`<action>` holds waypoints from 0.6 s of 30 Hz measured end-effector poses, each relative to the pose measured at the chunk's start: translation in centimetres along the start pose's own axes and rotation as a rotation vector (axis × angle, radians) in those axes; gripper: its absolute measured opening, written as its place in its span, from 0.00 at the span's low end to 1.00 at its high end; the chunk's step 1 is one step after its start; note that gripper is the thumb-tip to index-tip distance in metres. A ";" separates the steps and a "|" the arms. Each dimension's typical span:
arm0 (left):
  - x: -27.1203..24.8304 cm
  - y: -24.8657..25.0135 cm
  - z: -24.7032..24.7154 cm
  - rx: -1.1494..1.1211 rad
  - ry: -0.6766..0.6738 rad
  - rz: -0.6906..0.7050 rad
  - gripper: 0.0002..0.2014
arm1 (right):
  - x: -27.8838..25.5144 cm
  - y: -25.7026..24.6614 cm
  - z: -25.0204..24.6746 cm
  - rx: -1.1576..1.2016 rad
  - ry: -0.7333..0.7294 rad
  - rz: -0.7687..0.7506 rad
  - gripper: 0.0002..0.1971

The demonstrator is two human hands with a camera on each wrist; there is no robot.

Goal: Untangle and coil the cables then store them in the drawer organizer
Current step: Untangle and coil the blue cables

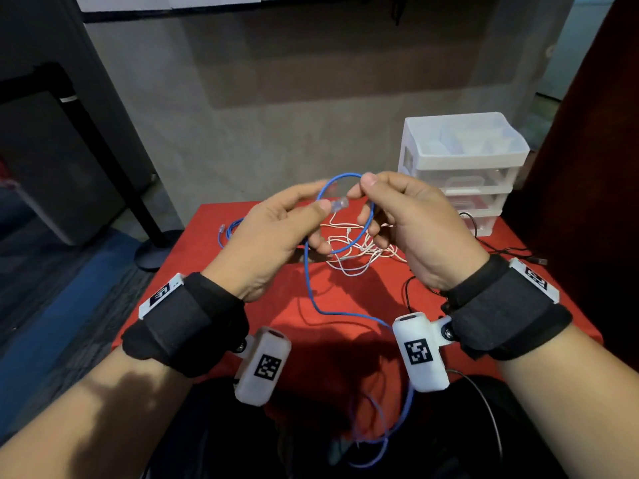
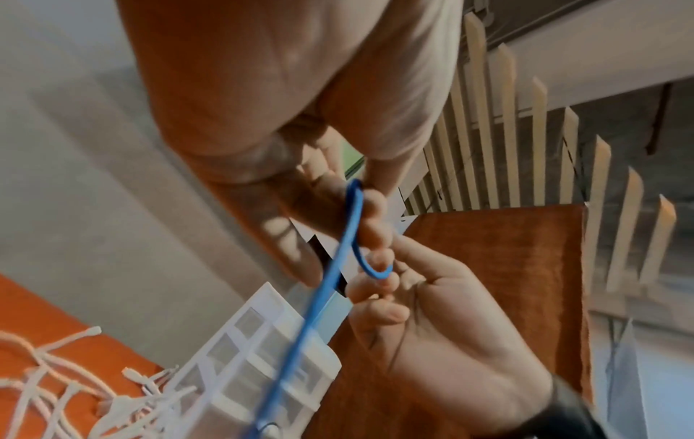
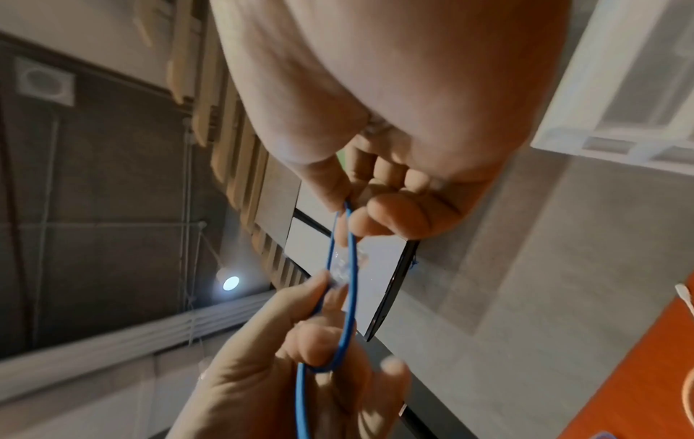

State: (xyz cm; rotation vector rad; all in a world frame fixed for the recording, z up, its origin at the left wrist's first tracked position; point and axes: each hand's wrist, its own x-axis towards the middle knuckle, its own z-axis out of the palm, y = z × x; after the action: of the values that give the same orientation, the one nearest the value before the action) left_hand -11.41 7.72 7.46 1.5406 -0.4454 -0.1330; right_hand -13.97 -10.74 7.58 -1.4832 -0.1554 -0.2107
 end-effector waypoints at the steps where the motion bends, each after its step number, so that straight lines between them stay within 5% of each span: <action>1: 0.0 -0.1 0.0 0.036 0.007 -0.013 0.09 | -0.1 -0.2 0.1 -0.042 -0.007 -0.020 0.13; 5: 0.1 -0.3 0.2 0.089 0.127 0.081 0.02 | -0.3 -0.4 0.7 -0.196 -0.003 -0.065 0.14; 10: -0.2 0.0 0.8 0.101 0.104 0.199 0.05 | -0.3 -0.5 1.0 -0.313 -0.083 -0.094 0.10; 14: 0.0 0.1 0.9 0.031 0.119 0.133 0.07 | -0.2 -0.5 1.0 -0.207 -0.072 -0.136 0.08; 18: 0.0 -0.2 1.1 -0.021 -0.002 0.005 0.08 | 0.4 -0.4 1.0 -0.099 -0.010 -0.134 0.05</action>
State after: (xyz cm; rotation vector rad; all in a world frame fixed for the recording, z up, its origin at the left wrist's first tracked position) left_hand -11.82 6.69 7.23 1.5183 -0.4483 -0.1354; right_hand -13.65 -9.82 8.16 -1.5735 -0.2560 -0.3223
